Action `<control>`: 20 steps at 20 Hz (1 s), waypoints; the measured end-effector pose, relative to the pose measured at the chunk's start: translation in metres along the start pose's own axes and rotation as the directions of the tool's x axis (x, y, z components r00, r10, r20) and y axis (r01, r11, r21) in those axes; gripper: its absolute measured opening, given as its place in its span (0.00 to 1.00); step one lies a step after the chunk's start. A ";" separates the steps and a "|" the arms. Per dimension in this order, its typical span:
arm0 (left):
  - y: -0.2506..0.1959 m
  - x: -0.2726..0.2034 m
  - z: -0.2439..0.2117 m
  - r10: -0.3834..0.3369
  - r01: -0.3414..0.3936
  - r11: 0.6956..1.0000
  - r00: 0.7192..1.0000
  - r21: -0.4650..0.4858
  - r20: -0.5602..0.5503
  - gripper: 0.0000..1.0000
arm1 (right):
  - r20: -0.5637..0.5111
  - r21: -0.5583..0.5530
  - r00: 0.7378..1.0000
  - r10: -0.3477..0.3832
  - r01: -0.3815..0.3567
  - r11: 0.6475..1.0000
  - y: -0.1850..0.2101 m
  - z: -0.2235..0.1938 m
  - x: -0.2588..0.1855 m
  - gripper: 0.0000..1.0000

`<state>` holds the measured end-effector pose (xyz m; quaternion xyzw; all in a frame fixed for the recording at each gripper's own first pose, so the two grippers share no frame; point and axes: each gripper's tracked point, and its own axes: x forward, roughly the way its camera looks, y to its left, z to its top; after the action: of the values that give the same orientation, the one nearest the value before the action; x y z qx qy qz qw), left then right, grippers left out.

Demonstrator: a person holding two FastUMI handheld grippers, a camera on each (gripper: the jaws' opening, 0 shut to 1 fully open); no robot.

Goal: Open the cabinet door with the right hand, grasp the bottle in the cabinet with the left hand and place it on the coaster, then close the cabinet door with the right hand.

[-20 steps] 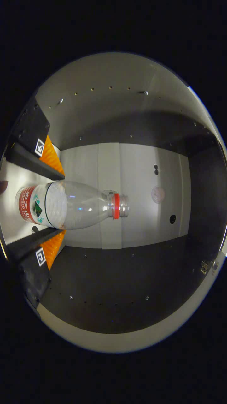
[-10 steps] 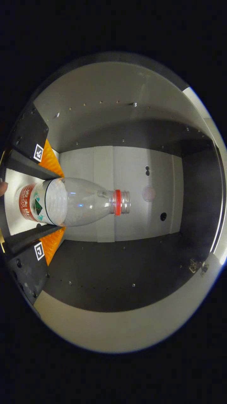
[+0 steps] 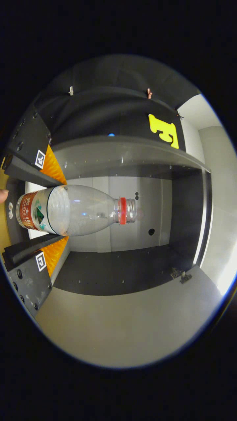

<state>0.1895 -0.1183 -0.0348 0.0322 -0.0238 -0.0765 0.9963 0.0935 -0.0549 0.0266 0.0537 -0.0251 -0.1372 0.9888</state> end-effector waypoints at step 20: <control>0.050 -0.209 -0.145 0.060 -0.060 0.998 0.998 -0.020 -0.024 0.77 | 0.064 -0.045 0.997 0.044 -0.041 0.998 0.026 0.016 -0.008 0.97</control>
<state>-0.0013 -0.0281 -0.1852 0.0219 -0.0122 -0.0464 0.9986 0.0923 -0.0296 0.0447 0.0270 -0.0556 -0.1182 0.9911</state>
